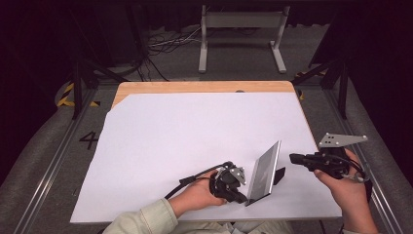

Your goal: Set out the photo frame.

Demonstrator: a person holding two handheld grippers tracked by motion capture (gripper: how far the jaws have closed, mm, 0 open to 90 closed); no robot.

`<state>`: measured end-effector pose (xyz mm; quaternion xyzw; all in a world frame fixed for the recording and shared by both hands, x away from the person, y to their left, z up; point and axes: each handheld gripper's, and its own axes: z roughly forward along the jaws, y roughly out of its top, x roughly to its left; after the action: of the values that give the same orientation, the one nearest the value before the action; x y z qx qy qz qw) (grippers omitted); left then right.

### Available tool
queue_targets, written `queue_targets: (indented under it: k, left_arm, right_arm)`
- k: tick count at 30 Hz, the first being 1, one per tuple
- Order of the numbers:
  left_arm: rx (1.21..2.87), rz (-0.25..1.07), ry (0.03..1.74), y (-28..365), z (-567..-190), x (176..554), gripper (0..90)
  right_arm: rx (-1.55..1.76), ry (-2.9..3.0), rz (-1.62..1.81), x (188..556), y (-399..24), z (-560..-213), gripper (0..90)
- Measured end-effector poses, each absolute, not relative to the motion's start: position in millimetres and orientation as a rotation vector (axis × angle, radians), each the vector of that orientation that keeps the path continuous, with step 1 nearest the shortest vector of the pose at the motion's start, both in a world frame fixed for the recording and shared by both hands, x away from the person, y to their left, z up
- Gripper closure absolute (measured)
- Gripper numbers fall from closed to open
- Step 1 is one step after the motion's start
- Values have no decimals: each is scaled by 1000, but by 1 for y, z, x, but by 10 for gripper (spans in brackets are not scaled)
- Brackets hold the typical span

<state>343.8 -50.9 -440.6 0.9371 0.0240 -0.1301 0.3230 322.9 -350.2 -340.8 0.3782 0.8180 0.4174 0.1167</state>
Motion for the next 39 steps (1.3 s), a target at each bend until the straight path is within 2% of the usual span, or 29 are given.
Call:
queue_targets:
  k: [12, 39]
  left_arm:
    - [2452, -341, -42, -73, -441, 334, 900]
    - [2414, -307, -61, -106, -443, 326, 900]
  right_arm:
    - [1146, 2374, 1213, 314, -358, -342, 900]
    - [1186, 2339, 1220, 310, -364, -339, 899]
